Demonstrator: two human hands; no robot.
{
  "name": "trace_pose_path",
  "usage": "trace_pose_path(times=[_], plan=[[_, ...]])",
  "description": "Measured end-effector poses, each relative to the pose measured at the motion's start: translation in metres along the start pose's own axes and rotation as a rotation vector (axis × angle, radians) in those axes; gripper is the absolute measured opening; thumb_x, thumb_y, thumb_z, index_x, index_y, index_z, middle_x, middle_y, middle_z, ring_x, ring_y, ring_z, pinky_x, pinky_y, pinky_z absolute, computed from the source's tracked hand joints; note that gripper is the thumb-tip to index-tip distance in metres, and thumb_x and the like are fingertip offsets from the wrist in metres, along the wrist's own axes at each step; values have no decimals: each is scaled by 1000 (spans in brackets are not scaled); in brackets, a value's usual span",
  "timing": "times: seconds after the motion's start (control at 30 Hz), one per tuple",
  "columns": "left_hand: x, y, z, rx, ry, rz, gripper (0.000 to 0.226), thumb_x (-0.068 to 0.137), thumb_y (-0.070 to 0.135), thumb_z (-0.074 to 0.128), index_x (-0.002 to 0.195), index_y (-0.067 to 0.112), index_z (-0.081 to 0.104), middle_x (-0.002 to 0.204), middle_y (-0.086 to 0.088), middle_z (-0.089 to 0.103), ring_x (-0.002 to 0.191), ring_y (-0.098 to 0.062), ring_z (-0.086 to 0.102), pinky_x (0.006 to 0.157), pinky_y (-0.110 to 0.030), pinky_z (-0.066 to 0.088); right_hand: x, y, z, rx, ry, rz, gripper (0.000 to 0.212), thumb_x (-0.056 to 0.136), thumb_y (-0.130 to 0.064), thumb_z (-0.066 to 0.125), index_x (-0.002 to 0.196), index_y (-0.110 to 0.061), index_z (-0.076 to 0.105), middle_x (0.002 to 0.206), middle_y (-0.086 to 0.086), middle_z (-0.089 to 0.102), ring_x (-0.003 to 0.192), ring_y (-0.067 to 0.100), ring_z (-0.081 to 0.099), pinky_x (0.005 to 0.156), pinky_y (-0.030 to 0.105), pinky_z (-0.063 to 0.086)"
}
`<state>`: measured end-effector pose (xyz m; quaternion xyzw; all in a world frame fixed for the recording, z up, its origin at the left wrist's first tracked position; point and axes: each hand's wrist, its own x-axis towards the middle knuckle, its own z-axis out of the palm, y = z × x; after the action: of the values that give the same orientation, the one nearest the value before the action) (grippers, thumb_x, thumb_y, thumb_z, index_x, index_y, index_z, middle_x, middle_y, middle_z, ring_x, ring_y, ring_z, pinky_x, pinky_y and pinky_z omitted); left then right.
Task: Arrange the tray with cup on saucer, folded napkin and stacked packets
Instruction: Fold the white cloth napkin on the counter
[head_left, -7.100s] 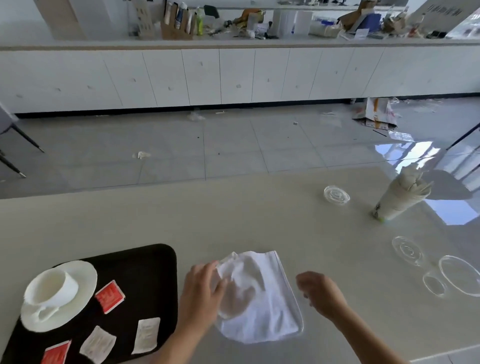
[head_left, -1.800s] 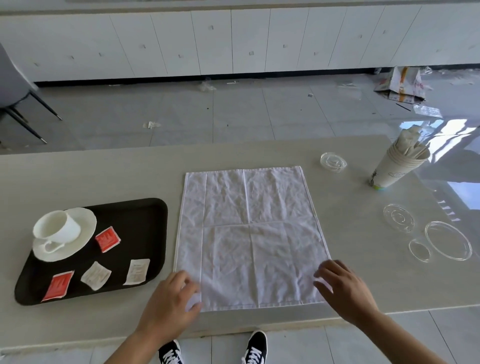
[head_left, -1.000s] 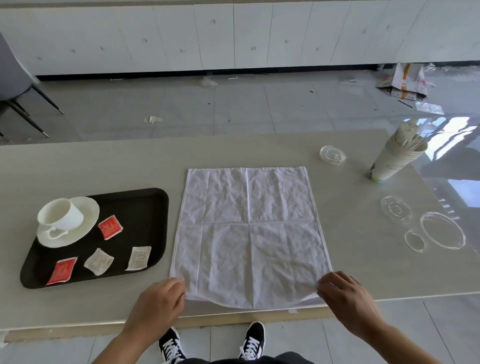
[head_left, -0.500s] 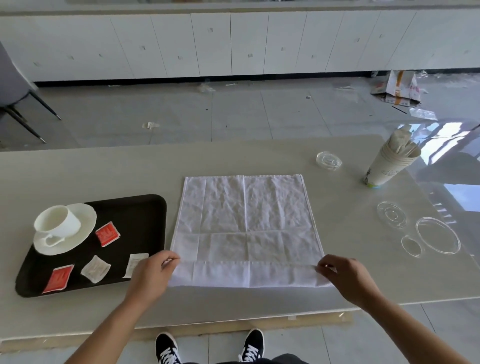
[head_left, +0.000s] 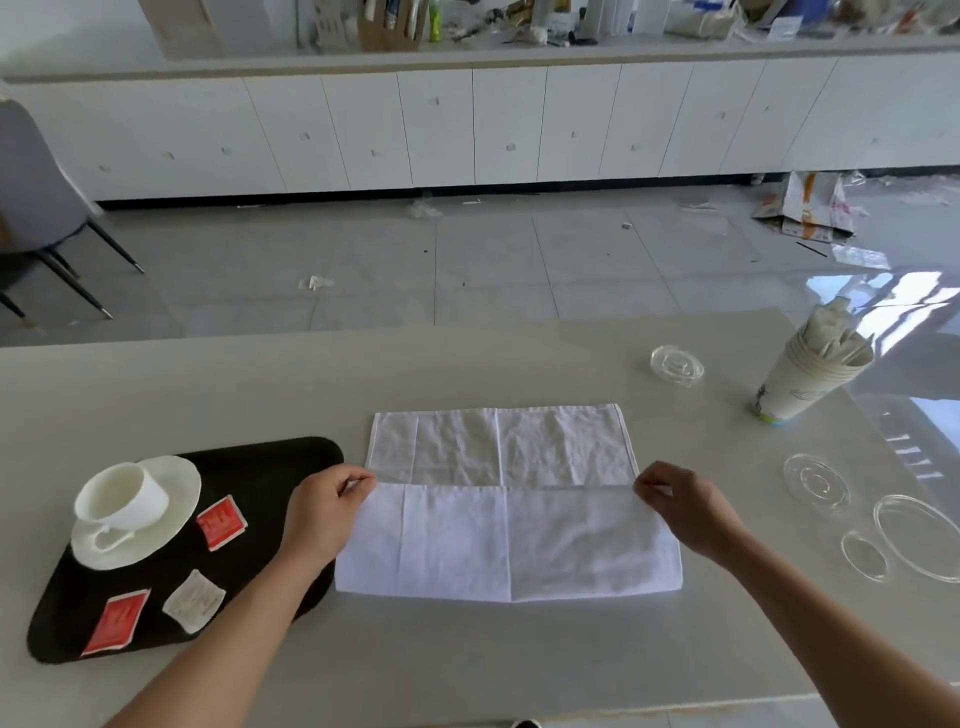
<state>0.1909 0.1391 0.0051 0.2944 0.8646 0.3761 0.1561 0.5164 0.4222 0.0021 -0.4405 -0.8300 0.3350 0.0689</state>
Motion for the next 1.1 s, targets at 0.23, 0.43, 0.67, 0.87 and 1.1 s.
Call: trace_pose_path(times=[0.23,0.43,0.67,0.87,1.1], plan=[[74,12,7,-91,70,-50,5,87,23,69,88,22,74,83,14,72,82,-3,65,70,-24,47,75,-27,-6,-14,22,5,14,92,-22,63,78,-27,63,72,-9,65,62,7,57,54,22,40],[138,11,28,-191,115,-211,14,85,19,72,75,28,70,80,7,71,83,-16,67,74,-33,52,139,-33,3,-48,24,89,16,93,-18,58,78,-22,58,80,6,67,69,24,58,60,31,41],[163,-9,50,116,49,-203,7,88,17,63,86,21,69,83,6,67,80,-19,63,65,-31,46,174,-13,26,-244,0,98,12,91,-28,64,97,-20,68,97,2,60,91,28,63,70,33,46],[141,-6,70,529,104,154,33,75,8,71,108,9,66,109,-16,59,100,-39,57,77,-47,51,158,-6,40,-359,254,-104,36,85,-27,72,118,-16,65,126,4,60,115,28,48,82,42,54],[87,-10,115,736,-204,243,69,93,64,17,153,31,7,163,-8,0,149,-28,-5,118,-53,-3,92,-63,135,-466,51,-410,71,95,-65,29,152,-23,29,163,-3,18,151,25,11,118,46,11]])
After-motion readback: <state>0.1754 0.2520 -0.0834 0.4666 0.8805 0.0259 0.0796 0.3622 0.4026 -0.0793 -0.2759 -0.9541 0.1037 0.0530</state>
